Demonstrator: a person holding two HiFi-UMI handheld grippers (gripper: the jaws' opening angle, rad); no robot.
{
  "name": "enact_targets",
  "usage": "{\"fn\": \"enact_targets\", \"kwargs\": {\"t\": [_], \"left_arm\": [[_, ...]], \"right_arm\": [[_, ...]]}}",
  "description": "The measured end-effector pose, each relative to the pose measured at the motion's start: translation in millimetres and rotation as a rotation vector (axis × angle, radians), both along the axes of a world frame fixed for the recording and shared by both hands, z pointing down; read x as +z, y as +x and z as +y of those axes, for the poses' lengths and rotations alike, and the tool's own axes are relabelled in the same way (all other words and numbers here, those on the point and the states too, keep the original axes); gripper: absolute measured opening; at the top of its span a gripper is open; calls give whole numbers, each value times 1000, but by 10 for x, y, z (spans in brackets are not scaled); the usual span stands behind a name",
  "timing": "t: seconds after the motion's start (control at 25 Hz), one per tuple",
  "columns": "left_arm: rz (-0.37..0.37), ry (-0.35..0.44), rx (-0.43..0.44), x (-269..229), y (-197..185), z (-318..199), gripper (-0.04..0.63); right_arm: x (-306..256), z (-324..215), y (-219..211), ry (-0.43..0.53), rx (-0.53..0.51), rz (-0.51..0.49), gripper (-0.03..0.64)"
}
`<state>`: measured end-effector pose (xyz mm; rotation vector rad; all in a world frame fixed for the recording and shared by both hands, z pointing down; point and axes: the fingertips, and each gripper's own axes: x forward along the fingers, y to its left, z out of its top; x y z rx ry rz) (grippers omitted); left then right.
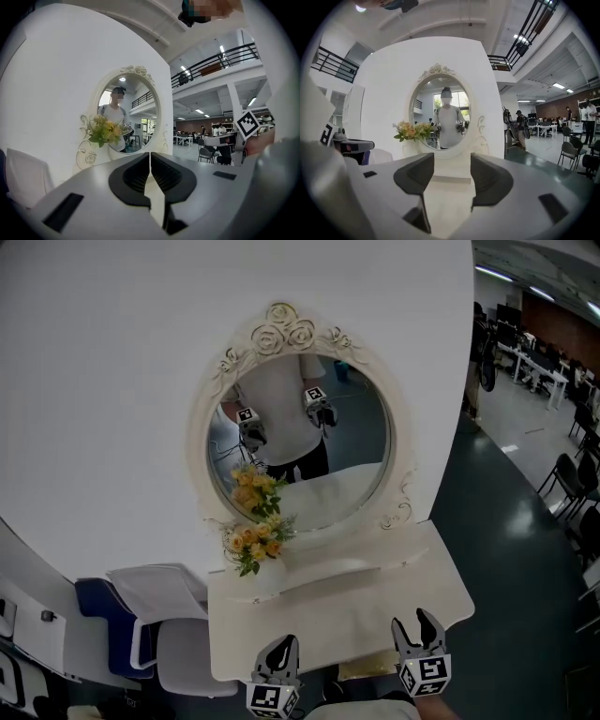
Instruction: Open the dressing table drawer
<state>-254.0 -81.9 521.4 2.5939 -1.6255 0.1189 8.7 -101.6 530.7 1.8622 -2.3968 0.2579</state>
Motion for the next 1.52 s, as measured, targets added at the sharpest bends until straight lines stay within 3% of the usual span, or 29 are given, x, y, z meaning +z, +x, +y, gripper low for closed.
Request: {"fn": "enact_targets", "kwargs": {"t": [0.44, 1.0, 1.52], "left_arm": [[-16, -29, 2, 79, 68, -281, 26], [25, -26, -178, -26, 532, -341, 25], [22, -42, -206, 39, 739, -298, 25]], "right_arm": [[135, -312, 129, -29, 7, -10, 241], [292, -630, 551, -71, -146, 23, 238], [752, -882, 693, -164, -174, 7, 235]]}}
